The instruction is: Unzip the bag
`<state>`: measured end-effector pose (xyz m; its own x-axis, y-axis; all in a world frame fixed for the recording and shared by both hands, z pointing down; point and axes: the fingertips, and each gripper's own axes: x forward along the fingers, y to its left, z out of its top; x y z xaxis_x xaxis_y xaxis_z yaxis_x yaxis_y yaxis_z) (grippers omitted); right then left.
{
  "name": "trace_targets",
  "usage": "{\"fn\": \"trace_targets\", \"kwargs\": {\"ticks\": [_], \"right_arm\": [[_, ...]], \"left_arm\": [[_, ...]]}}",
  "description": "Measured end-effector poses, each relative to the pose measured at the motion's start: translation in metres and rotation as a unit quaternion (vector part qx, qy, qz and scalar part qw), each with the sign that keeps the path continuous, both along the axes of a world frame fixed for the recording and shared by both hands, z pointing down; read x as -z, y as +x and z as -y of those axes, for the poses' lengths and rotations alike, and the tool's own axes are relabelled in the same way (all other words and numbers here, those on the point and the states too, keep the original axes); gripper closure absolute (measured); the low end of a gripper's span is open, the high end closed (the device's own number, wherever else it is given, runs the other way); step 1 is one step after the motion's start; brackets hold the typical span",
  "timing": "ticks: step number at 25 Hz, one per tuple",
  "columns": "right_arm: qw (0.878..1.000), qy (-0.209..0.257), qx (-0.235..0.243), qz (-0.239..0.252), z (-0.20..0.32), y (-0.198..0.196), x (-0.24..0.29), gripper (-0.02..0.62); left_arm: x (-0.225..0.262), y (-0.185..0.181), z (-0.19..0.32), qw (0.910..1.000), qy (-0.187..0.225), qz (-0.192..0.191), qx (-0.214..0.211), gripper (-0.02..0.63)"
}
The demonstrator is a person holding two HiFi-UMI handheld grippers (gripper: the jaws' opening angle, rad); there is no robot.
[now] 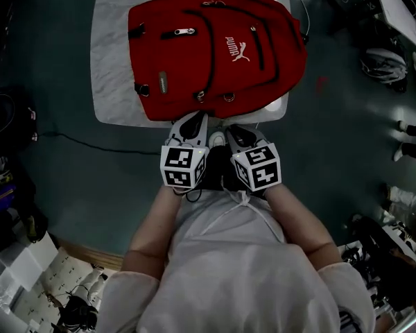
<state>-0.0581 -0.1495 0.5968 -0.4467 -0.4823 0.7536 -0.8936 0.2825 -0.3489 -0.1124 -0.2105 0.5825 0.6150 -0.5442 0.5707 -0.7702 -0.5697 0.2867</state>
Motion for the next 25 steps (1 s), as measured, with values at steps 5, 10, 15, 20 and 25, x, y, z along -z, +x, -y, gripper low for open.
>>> {"fn": "trace_targets", "kwargs": {"ticks": [5, 10, 15, 20, 25], "right_arm": [[0.999, -0.035, -0.017, 0.006, 0.005, -0.016, -0.021, 0.489], [0.996, -0.055, -0.068, -0.016, 0.014, -0.015, -0.034, 0.454], [0.993, -0.063, -0.101, -0.005, 0.018, -0.016, -0.038, 0.470], [0.994, -0.053, -0.077, -0.060, 0.019, -0.013, -0.042, 0.515], [0.991, -0.021, 0.010, -0.130, 0.021, -0.019, -0.036, 0.535]], "left_arm": [[-0.014, 0.011, 0.007, 0.9997, -0.015, 0.002, -0.017, 0.581], [-0.037, 0.011, 0.007, 0.9975, -0.062, 0.024, -0.022, 0.581], [-0.047, 0.009, 0.010, 0.9928, -0.120, -0.008, -0.003, 0.583], [-0.051, 0.009, 0.009, 0.9879, -0.151, -0.029, -0.020, 0.586], [-0.051, 0.010, 0.008, 0.9897, -0.140, -0.019, -0.021, 0.586]]}}
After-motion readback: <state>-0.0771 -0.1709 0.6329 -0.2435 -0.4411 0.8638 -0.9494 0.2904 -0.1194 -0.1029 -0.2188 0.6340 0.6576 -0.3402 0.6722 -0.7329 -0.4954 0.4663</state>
